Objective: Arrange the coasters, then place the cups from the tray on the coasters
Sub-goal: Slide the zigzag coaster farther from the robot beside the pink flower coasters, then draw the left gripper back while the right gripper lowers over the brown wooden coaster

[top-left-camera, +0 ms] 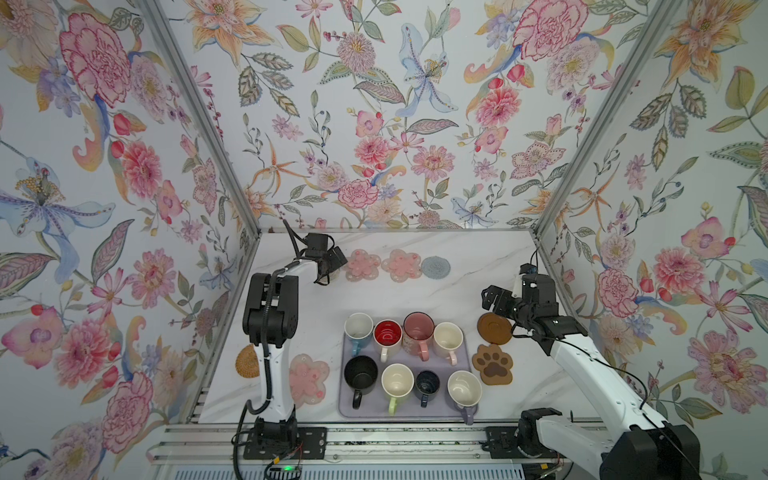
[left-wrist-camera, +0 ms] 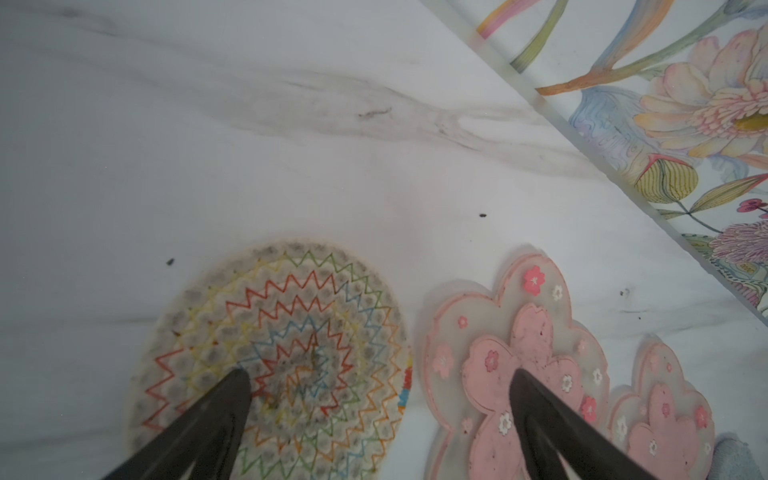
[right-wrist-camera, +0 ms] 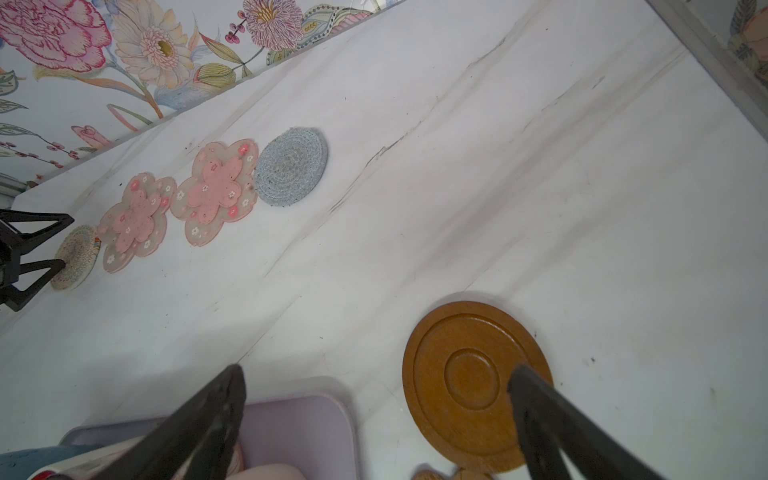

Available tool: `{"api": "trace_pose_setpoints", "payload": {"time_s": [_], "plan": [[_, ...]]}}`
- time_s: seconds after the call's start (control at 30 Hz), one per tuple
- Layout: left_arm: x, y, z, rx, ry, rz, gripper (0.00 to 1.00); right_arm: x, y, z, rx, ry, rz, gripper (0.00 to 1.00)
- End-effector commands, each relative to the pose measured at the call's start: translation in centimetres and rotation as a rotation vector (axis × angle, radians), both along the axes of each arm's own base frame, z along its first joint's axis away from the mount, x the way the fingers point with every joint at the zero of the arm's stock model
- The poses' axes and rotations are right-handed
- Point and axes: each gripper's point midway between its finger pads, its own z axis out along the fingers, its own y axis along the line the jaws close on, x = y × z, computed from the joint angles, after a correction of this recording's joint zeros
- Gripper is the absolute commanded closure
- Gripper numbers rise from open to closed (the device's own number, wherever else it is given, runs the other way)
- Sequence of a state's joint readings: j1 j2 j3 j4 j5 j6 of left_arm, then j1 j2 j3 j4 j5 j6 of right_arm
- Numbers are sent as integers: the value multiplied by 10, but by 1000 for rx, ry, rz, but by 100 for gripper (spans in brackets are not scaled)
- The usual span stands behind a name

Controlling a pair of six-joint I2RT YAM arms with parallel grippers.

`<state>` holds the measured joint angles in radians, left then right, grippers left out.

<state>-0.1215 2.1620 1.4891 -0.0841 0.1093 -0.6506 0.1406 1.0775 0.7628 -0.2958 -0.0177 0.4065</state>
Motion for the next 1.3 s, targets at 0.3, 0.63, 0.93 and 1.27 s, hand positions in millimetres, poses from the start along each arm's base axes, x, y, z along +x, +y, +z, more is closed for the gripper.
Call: {"api": "trace_pose_setpoints", "payload": {"time_s": [0.3, 0.63, 0.93, 1.27], "plan": [[-16, -8, 32, 27, -1, -71, 1, -7, -8, 1, 2, 10, -29, 1], [-69, 0, 169, 98, -287, -139, 1, -13, -11, -9, 12, 46, -41, 1], [-204, 31, 169, 167, -440, -98, 1, -21, -9, -30, 44, 107, -47, 1], [-237, 39, 164, 161, -486, -63, 1, -24, -4, -37, 83, 139, -42, 1]]}}
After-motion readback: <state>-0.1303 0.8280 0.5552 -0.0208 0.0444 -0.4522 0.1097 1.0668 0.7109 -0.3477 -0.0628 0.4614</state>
